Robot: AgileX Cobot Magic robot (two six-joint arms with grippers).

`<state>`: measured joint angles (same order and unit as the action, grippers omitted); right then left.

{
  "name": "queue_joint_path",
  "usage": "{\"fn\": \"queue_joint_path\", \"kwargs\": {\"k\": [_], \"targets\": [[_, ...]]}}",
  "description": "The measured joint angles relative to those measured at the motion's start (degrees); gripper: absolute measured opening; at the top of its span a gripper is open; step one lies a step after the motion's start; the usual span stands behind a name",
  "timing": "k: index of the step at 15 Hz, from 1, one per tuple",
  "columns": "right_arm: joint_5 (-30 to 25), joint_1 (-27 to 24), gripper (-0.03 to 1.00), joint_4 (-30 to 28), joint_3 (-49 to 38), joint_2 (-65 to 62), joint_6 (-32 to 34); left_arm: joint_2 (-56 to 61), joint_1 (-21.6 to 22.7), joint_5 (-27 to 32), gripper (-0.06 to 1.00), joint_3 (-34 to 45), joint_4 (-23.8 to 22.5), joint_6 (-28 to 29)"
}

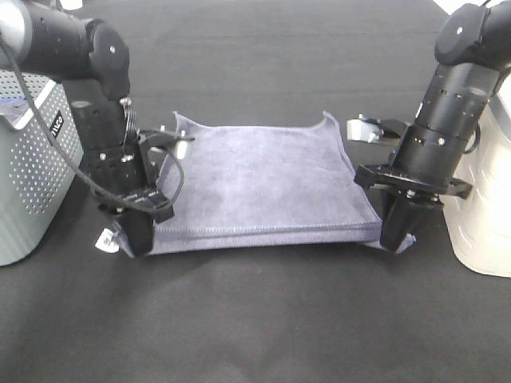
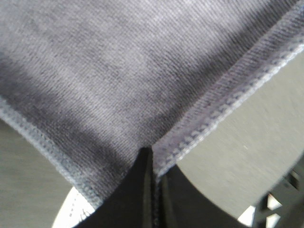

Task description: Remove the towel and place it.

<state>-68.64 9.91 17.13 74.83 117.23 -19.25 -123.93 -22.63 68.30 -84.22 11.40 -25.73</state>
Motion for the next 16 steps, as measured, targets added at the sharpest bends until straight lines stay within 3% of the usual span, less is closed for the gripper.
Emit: {"fn": "queue_joint_path", "kwargs": {"k": [2, 8, 13, 14, 15, 16], "targets": [[-0.1, 0.0, 0.05, 0.2, -0.2, 0.0, 0.0, 0.0, 0.0, 0.0, 0.00, 0.8, -0.6, 0.0], [-0.8, -0.2, 0.39, -1.8, -0.2, 0.0, 1.3, 0.0, 0.2, 0.5, 0.02, 1.0, -4.4, 0.0], [-0.7, -0.2, 0.57, -2.9, -1.5, -0.1, 5.7, 0.0, 0.2, 0.6, 0.19, 1.0, -4.5, 0.3], [-0.7, -0.2, 0.58, -2.6, -1.5, -0.1, 6.2, 0.0, 0.2, 0.8, 0.34, 1.0, -4.5, 2.2], [-0.7, -0.2, 0.58, -1.9, -1.5, -0.5, 6.2, 0.0, 0.2, 0.8, 0.41, 1.0, -4.5, 2.9], [-0.7, -0.2, 0.58, -1.9, -1.5, -0.5, 6.2, 0.0, 0.2, 0.8, 0.41, 1.0, -4.5, 2.9]]}}
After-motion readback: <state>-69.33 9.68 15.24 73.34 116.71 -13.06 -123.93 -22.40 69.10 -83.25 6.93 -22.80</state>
